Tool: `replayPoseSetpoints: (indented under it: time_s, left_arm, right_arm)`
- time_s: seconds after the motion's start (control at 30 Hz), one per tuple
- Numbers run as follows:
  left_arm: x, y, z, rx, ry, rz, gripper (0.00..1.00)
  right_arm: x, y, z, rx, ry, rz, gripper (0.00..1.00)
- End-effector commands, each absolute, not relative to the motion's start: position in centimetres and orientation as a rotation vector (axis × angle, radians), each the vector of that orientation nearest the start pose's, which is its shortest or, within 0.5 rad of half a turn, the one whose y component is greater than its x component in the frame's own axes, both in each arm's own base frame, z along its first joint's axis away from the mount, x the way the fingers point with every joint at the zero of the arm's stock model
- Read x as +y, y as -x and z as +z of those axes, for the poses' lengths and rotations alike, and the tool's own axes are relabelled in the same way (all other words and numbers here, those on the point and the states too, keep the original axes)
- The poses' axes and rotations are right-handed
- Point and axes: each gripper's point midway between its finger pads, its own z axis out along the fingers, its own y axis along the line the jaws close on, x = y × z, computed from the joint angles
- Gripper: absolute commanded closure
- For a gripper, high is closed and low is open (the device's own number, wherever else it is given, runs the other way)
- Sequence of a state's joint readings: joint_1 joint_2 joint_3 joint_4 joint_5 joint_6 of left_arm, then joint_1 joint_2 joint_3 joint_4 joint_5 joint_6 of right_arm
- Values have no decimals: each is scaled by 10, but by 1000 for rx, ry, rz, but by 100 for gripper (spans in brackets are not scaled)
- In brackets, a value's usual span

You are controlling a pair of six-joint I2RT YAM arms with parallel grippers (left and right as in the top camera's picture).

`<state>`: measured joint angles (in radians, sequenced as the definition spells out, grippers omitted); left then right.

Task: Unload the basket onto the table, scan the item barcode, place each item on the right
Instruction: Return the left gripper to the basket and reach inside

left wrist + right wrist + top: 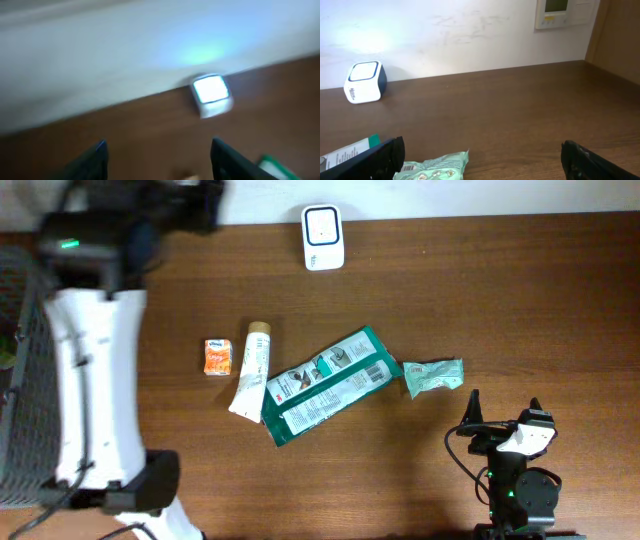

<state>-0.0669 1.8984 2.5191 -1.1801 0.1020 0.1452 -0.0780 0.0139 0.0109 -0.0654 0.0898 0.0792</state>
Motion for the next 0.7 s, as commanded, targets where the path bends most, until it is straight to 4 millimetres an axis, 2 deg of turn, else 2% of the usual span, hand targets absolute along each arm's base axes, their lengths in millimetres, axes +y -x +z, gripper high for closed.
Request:
replayPoseSetpoints:
  time_s: [0.0, 0.13, 0.3, 0.4, 0.53, 0.67]
  left_arm:
    - [42, -461, 416, 2187, 10, 40, 37]
    - [117, -440, 394, 2275, 210, 114, 40]
    - [189, -414, 388, 2269, 436, 180, 41]
    - [227, -398, 376, 2279, 556, 215, 41]
    - [271, -381, 341, 2323, 722, 223, 37]
    - [311, -371, 295, 2369, 845, 225, 27]
  right_arm:
    - [-39, -243, 157, 1629, -218, -89, 2]
    - [-39, -243, 157, 1629, -218, -89, 2]
    - [-39, -243, 157, 1629, -217, -89, 2]
    - [-39, -243, 157, 1629, -218, -89, 2]
    - [-39, -243, 157, 1629, -217, -89, 2]
    - [-39, -243, 157, 1629, -217, -89, 2]
